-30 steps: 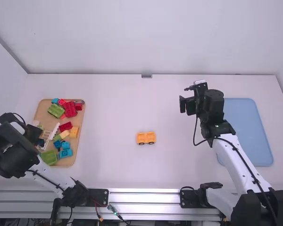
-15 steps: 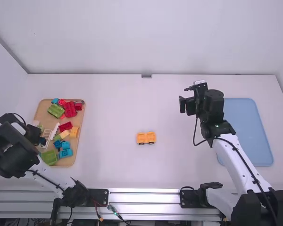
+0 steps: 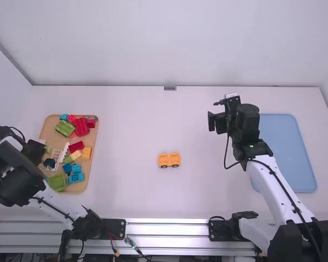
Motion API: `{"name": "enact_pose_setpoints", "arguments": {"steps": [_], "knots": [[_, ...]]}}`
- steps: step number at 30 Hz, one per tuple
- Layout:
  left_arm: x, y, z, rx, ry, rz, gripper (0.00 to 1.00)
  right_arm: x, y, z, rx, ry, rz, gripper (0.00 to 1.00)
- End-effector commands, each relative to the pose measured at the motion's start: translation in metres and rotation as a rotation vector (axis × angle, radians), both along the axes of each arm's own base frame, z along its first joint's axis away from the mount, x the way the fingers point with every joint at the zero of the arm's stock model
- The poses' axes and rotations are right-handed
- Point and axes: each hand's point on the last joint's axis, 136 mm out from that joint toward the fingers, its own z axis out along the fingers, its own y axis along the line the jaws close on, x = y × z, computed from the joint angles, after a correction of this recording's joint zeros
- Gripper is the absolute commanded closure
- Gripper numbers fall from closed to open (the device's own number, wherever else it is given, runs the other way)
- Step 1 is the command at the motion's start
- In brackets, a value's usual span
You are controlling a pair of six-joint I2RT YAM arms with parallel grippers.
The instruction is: Assemble lego blocks to make yellow taxi
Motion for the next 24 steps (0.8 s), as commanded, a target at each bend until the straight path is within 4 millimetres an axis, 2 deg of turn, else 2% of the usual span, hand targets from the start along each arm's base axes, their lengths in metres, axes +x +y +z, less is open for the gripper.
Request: {"name": "enact_pose_setpoints", "arguments": {"steps": [1,5,7,8,9,11,14,18,20,21,23,24], "knots": [[0.023,0.001,0.036,0.027,-0.056,-0.036,0.98,0.006,0.002,0.015,0.008,-0.028,0.001,0.01],[0.037,-0.012,0.05,0.014,-0.042,-0.088,0.98,0.005,0.006,0.015,0.019,-0.029,0.023,0.01],[0.051,-0.027,0.057,0.022,-0.034,-0.179,0.98,0.005,0.006,0.016,0.02,-0.03,0.027,0.01],[0.066,-0.044,0.061,0.033,-0.031,-0.264,0.98,0.005,0.006,0.015,0.02,-0.029,0.026,0.01],[0.068,-0.046,0.061,0.035,-0.031,-0.272,0.98,0.005,0.006,0.015,0.02,-0.029,0.027,0.01],[0.091,-0.077,0.063,0.055,-0.032,-0.417,0.98,0.005,0.006,0.015,0.02,-0.027,0.026,0.01],[0.113,-0.119,0.063,0.092,-0.04,-0.616,0.98,0.005,0.006,0.015,0.02,-0.027,0.027,0.01],[0.128,-0.183,0.071,0.134,-0.091,-0.886,0.98,0.005,0.006,0.015,0.021,-0.026,0.027,0.01],[0.131,-0.231,0.081,0.171,-0.166,-1.1,0.98,0.004,0.006,0.013,0.035,-0.014,0.017,0.01],[0.13,-0.247,0.084,0.185,-0.193,-1.177,0.98,0.004,0.006,0.013,0.036,-0.013,0.017,0.01],[0.117,-0.297,0.087,0.216,-0.244,-1.453,0.98,0.003,0.006,0.011,0.036,-0.003,0.016,0.01],[0.108,-0.315,0.086,0.225,-0.249,-1.558,0.98,0.003,0.006,0.011,0.037,-0.002,0.016,0.01]]}}
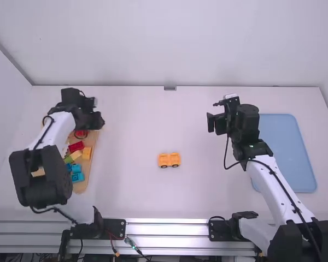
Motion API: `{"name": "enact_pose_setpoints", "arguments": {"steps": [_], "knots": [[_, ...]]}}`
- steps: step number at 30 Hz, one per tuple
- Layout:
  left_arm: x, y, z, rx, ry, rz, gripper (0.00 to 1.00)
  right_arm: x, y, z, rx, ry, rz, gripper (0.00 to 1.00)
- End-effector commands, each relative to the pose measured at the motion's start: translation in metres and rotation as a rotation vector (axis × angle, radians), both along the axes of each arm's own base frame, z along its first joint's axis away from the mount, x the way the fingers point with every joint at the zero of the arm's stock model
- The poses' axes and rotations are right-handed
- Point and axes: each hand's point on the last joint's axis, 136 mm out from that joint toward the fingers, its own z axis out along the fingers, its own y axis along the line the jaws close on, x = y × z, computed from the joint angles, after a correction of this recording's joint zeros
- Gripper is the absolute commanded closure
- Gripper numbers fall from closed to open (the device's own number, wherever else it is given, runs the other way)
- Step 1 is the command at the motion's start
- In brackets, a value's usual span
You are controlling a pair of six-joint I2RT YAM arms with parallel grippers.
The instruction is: Assemble lego blocks to make yellow taxi
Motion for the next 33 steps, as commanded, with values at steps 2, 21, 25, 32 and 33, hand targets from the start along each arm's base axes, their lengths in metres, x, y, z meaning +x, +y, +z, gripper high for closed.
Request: {"name": "enact_pose_setpoints", "arguments": {"steps": [2,21,25,32,33], "knots": [[-0.03,-0.073,0.008,0.069,-0.083,-0.518,0.98,0.005,0.002,0.014,0.016,-0.023,0.0,0.01],[-0.113,-0.171,-0.072,0.281,-0.169,-1.498,0.98,-0.002,0.002,0.002,0.015,0.036,0.005,0.01],[-0.117,-0.172,-0.087,0.252,-0.13,-1.507,0.98,-0.002,0.005,0.002,0.022,0.037,0.017,0.01],[-0.114,-0.174,-0.105,0.209,-0.093,-1.494,0.98,-0.002,0.005,0.002,0.022,0.037,0.018,0.01],[-0.113,-0.176,-0.104,0.201,-0.103,-1.491,0.98,-0.002,0.005,0.002,0.022,0.037,0.018,0.01]]}}
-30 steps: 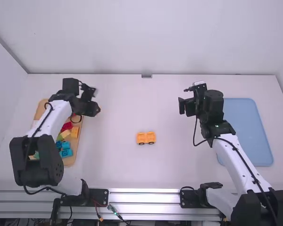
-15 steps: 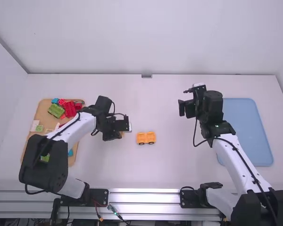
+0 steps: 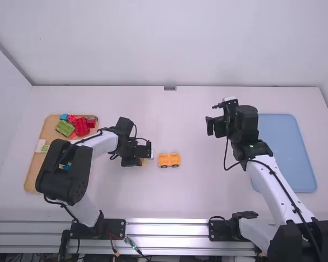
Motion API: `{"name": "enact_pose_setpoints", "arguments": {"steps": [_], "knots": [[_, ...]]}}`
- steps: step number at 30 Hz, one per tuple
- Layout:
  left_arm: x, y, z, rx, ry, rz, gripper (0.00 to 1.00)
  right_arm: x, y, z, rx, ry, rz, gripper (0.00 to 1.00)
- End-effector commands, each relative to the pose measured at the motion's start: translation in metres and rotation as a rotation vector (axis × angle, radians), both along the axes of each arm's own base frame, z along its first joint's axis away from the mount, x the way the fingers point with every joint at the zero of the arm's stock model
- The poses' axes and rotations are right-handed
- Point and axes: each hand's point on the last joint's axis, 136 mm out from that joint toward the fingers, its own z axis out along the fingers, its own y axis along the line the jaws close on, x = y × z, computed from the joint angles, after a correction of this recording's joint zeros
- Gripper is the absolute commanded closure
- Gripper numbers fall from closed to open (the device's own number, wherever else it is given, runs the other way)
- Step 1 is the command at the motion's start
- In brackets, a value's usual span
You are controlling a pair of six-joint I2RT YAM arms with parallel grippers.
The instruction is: Assemble lego blocks to make yellow taxi
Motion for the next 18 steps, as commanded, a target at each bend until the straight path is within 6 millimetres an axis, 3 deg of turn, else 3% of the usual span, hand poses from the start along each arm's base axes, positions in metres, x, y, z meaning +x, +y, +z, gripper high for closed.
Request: {"name": "enact_pose_setpoints", "arguments": {"steps": [1,5,9,11,12,14,15,17,18], "knots": [[0.002,-0.009,0.003,-0.053,0.0,-0.002,0.98,0.006,0.002,0.015,0.009,-0.029,0.0,0.01],[0.002,-0.015,0.001,-0.082,-0.017,-0.011,0.98,0.006,0.002,0.015,0.009,-0.029,0.001,0.01],[-0.001,-0.014,-0.005,-0.084,-0.025,-0.011,0.89,0.006,0.002,0.015,0.009,-0.029,0.001,0.01],[-0.002,-0.013,-0.01,-0.081,-0.037,-0.013,0.77,0.006,0.002,0.015,0.009,-0.029,0.001,0.01],[-0.003,-0.012,-0.013,-0.078,-0.044,-0.014,0.61,0.006,0.002,0.015,0.009,-0.029,0.001,0.01],[-0.003,-0.01,-0.016,-0.078,-0.055,-0.009,0.44,0.006,0.002,0.015,0.009,-0.029,0.0,0.01],[-0.003,-0.01,-0.017,-0.08,-0.063,-0.009,0.23,0.006,0.002,0.015,0.009,-0.029,0.0,0.01],[0.002,-0.013,-0.018,-0.087,-0.099,-0.015,0.01,0.007,0.002,0.015,0.009,-0.029,0.0,0.01],[0.003,-0.013,-0.018,-0.087,-0.103,-0.015,0.01,0.007,0.002,0.015,0.009,-0.029,0.0,0.01]]}}
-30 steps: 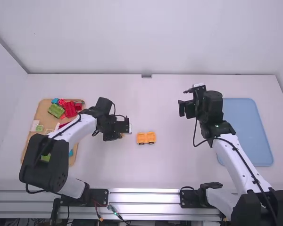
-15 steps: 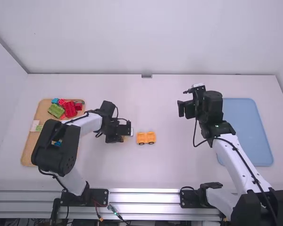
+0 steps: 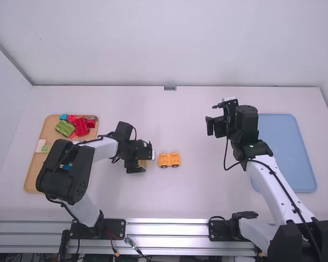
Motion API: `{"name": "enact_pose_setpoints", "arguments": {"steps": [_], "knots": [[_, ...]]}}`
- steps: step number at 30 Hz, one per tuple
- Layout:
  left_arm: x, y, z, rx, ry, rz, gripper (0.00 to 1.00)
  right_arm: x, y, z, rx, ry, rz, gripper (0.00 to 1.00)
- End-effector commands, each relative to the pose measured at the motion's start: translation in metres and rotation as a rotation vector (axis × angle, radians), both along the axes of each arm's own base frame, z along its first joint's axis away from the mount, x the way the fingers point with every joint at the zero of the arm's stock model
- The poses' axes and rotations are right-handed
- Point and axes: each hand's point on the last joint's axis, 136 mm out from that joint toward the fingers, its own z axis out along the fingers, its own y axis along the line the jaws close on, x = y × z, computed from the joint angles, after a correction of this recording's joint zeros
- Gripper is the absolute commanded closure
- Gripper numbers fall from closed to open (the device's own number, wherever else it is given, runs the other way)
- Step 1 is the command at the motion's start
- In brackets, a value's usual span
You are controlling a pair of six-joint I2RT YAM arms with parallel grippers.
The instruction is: Assemble lego blocks to make yellow taxi
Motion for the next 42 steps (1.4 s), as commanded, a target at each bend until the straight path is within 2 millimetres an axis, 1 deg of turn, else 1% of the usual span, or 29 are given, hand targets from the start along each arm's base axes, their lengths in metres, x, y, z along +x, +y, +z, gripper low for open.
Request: {"name": "enact_pose_setpoints", "arguments": {"steps": [1,2,3,6,8,10,11,12,13,14,15,16,17,18,20,21,22,24,26,29,32,34,36,37,38,39,41,42], "knots": [[-0.004,0.001,-0.007,0.012,-0.008,-0.006,0.01,0.007,0.002,0.015,0.007,-0.03,0.002,0.01],[0.002,0.002,-0.006,0.011,-0.032,0.003,0.01,0.007,0.002,0.015,0.007,-0.03,0.002,0.01],[0.003,0.004,-0.006,0.013,-0.027,0.025,0.01,0.007,0.002,0.015,0.007,-0.03,0.002,0.01],[0.002,0.0,-0.002,-0.021,0.006,0.06,0.01,0.007,0.002,0.015,0.007,-0.03,0.002,0.01],[0.002,-0.003,0.002,-0.039,0.008,0.053,0.01,0.007,0.002,0.015,0.007,-0.03,0.002,0.01],[0.007,-0.005,0.014,-0.095,0.004,0.059,0.01,0.006,0.002,0.015,0.007,-0.03,0.003,0.01],[0.008,-0.005,0.016,-0.105,0.005,0.061,0.01,0.006,0.002,0.015,0.008,-0.03,0.005,0.01],[0.009,-0.005,0.024,-0.145,0.013,0.062,0.01,0.006,0.004,0.015,0.013,-0.029,0.013,0.01],[0.008,-0.006,0.033,-0.201,0.012,0.034,0.01,0.004,0.009,0.015,0.029,-0.027,0.039,0.01],[0.004,-0.007,0.039,-0.238,0.013,0.005,0.01,0.003,0.013,0.016,0.034,-0.027,0.063,0.01],[0.001,-0.007,0.047,-0.293,-0.008,-0.049,0.01,0.001,0.02,0.016,0.037,-0.031,0.112,0.01],[-0.001,-0.005,0.058,-0.378,-0.021,-0.076,0.01,-0.004,0.031,0.017,0.038,-0.037,0.199,0.0],[-0.002,-0.003,0.063,-0.414,-0.038,-0.091,0.01,-0.008,0.038,0.018,0.037,-0.043,0.252,0.01],[-0.002,0.0,0.068,-0.45,-0.05,-0.094,0.01,-0.011,0.044,0.018,0.036,-0.05,0.301,0.01],[0.004,0.009,0.086,-0.575,-0.072,-0.048,0.01,-0.025,0.063,0.021,0.039,-0.075,0.462,0.01],[0.006,0.013,0.089,-0.592,-0.081,-0.037,0.01,-0.028,0.067,0.022,0.039,-0.083,0.498,0.01],[0.009,0.021,0.091,-0.607,-0.078,0.003,0.01,-0.035,0.074,0.022,0.037,-0.098,0.567,0.01],[0.013,0.031,0.092,-0.633,-0.032,0.092,0.01,-0.044,0.082,0.019,0.011,-0.136,0.659,0.01],[0.013,0.034,0.097,-0.676,0.012,0.146,0.01,-0.043,0.082,0.014,-0.012,-0.148,0.672,0.01],[0.014,0.035,0.101,-0.719,0.074,0.209,0.01,-0.039,0.075,0.002,-0.072,-0.15,0.659,0.01],[0.015,0.037,0.098,-0.696,0.079,0.223,0.01,-0.039,0.074,-0.004,-0.105,-0.157,0.669,0.01],[0.014,0.036,0.094,-0.665,0.037,0.18,0.01,-0.043,0.079,-0.005,-0.079,-0.158,0.69,0.01],[0.011,0.034,0.089,-0.637,0.002,0.133,0.01,-0.049,0.084,-0.011,-0.08,-0.157,0.73,0.01],[0.009,0.032,0.085,-0.612,-0.025,0.097,0.01,-0.054,0.091,-0.019,-0.097,-0.162,0.783,0.01],[0.008,0.032,0.084,-0.605,-0.03,0.09,0.01,-0.056,0.093,-0.021,-0.1,-0.162,0.802,0.01],[0.007,0.031,0.08,-0.586,-0.045,0.073,0.01,-0.066,0.104,-0.036,-0.114,-0.166,0.894,0.01],[0.006,0.029,0.076,-0.584,-0.063,0.061,0.01,-0.08,0.119,-0.056,-0.108,-0.19,1.028,0.01],[0.006,0.029,0.076,-0.584,-0.068,0.06,0.01,-0.083,0.122,-0.059,-0.103,-0.195,1.052,0.01]]}}
